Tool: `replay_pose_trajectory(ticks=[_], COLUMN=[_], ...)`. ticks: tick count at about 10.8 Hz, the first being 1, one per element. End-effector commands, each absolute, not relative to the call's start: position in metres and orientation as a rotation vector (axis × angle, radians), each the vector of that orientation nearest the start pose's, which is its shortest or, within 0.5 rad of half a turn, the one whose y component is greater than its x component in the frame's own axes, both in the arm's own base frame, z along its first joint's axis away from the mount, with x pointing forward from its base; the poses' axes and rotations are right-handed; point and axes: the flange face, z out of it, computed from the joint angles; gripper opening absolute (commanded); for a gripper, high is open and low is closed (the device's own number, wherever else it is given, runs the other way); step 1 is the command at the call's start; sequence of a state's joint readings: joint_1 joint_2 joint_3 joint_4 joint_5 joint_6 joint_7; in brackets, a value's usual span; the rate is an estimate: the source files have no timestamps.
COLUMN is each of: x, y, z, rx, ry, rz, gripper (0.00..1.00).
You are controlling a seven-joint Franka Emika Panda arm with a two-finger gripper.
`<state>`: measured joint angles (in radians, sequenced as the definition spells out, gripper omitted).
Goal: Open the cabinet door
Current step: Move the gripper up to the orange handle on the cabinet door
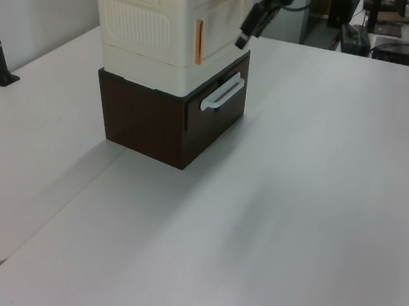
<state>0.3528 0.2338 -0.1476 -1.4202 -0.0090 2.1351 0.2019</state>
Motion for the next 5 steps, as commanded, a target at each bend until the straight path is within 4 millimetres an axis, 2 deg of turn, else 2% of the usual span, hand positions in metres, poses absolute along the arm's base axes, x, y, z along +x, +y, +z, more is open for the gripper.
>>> replay_pose_trajectory(ticks=[1,2,4,5], x=[0.668,0.677,0.685,0.692], y=[0.172,0.182,0.186,0.19], z=[0.624,0.618,0.611,0.606], rx=[-2.974,-2.975,-2.977,-2.963], ry=[0.039,0.05,0.073,0.1], rz=[-0.982,-1.046,-1.159,-1.195], gripper=[1.0,1.0,1.0,0.94])
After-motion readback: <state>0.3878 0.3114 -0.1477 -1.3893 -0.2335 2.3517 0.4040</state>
